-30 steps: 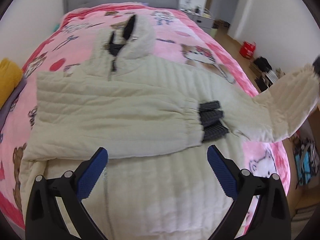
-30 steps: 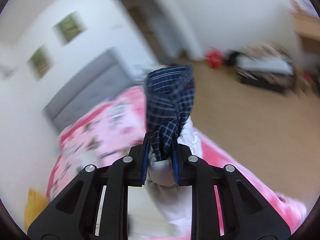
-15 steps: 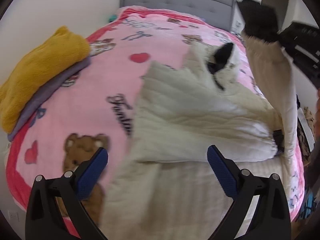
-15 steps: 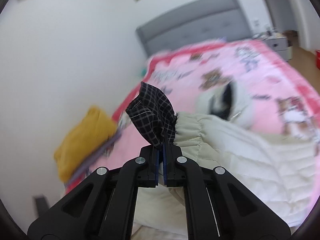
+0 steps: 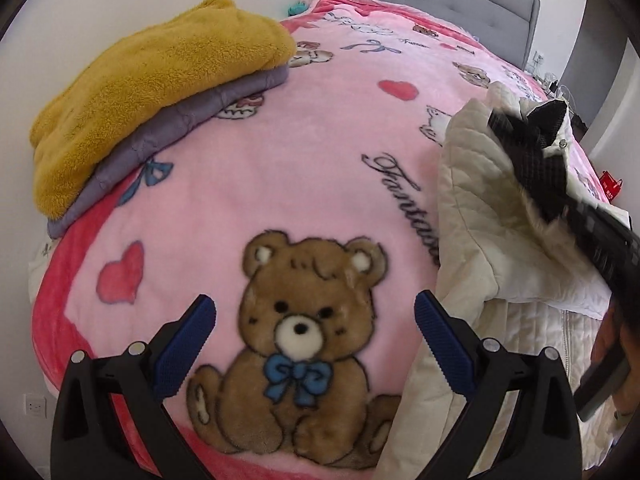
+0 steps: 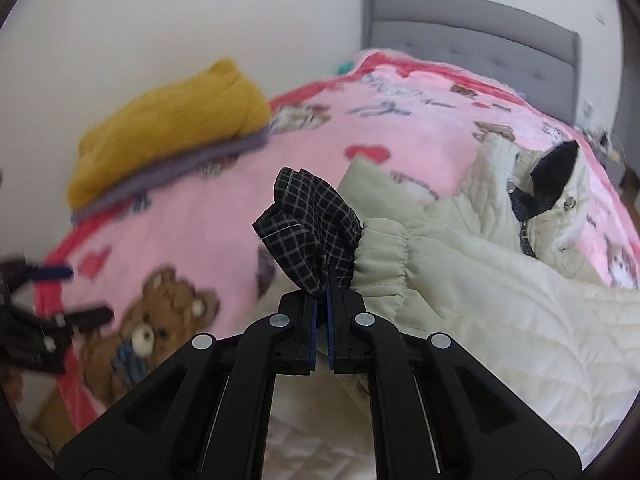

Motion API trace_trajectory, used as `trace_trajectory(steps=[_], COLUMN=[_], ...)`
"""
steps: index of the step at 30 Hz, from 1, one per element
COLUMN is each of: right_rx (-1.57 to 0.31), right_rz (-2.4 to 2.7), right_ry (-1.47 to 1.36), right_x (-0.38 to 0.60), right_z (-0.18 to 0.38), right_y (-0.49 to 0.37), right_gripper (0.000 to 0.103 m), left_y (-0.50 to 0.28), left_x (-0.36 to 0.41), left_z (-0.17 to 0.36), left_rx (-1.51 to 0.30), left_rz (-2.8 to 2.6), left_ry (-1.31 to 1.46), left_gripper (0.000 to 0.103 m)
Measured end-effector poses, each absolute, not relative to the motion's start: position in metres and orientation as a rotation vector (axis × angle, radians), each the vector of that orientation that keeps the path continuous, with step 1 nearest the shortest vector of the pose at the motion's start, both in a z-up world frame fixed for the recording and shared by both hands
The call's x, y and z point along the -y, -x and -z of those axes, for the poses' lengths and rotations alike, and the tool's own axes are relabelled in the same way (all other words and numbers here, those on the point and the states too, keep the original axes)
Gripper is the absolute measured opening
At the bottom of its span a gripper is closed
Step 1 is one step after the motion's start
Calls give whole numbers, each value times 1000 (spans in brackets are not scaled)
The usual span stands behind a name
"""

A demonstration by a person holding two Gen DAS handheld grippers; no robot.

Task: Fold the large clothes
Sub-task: 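Lay the held sleeve across the jacket body with the right tool and open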

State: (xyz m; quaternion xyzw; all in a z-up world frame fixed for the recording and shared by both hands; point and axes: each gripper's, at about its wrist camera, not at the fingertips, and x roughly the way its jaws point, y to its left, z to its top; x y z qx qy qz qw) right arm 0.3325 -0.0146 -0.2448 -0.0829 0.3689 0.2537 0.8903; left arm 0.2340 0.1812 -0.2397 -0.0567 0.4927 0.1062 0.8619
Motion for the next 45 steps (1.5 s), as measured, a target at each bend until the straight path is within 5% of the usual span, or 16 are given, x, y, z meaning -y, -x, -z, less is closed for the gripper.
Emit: trace_trajectory(steps=[7, 9, 11, 15, 18, 22, 24, 34, 45], right_rx=[-930, -939, -889, -727, -682, -761, -803, -1101, -1225], right_rz=[-532, -613, -703, -723, -605, -287, -138, 41, 99], right_ry=[206, 140, 40, -118, -200, -168, -130, -206, -164], right_x=[-3, 5, 19, 69, 117, 189, 226, 323, 319], right_z=[286, 277, 257, 206, 177, 164, 168, 248, 311], right_y=[-342, -341, -330, -301, -287, -294, -303, -337, -341], right_gripper=[10, 28, 66, 75, 72, 43, 37, 5, 0], left_y=[-248, -252, -259, -269, -280, -312, -333, -379, -382], left_x=[-182, -180, -175, -152, -128, -77, -43, 5, 29], left_z=[233, 222, 207, 181, 171, 181, 198, 300, 332], left_rx=[-1011, -987, -957, -908, -903, -952, -1002, -1205, -1172], left_rz=[-198, -164, -106, -15, 51, 137, 141, 130, 146], left_ry=[114, 144, 172, 161, 176, 191, 176, 327, 95], left_gripper=[98, 98, 98, 98, 98, 98, 98, 86, 91])
